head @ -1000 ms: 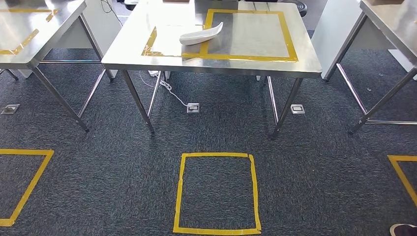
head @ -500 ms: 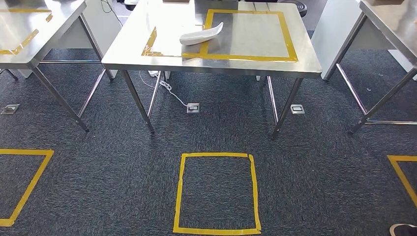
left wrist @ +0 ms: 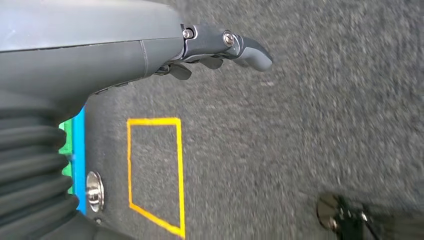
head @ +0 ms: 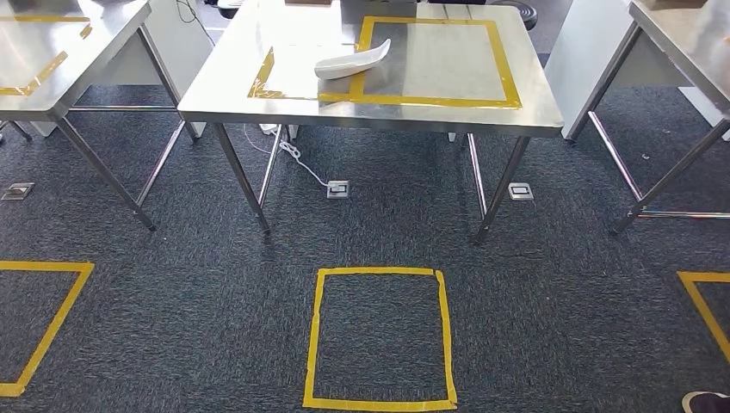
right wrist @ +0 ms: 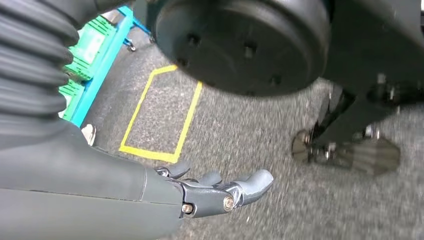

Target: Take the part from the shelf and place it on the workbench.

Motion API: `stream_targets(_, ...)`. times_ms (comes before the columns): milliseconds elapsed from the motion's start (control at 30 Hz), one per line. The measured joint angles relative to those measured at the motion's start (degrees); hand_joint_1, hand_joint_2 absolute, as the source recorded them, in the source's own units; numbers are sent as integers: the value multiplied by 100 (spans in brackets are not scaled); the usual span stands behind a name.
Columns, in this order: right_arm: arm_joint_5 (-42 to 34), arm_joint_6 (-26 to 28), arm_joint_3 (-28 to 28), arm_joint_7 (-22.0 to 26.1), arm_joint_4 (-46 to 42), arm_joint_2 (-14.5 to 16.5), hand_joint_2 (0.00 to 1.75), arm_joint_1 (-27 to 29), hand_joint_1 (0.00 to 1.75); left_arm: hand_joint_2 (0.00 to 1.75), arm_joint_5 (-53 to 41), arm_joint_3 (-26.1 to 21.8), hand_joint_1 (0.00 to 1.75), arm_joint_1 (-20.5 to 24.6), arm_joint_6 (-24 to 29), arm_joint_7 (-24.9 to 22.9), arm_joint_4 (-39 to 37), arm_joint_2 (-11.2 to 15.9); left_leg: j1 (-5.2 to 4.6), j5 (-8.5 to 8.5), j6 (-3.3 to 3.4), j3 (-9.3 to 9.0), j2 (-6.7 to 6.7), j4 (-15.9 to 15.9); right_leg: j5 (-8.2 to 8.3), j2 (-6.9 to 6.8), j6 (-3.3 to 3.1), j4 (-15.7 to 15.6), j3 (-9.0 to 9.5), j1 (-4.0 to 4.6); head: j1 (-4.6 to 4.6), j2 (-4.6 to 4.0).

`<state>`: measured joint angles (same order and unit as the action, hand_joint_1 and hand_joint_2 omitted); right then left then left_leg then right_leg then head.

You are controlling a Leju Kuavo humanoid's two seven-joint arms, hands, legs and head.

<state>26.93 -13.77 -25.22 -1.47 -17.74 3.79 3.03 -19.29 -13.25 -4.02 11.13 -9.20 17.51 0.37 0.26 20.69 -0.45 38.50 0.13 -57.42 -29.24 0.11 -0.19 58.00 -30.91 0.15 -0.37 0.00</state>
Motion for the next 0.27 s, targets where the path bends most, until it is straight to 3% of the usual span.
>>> stream_targets(267, -1128, 11, 927, 78, -167, -175, 0, 225, 0, 0, 803, 458, 0, -180, -454, 385, 192, -13, 0, 1, 1, 0, 0, 0, 0, 0, 1, 0, 0, 0, 0, 0)
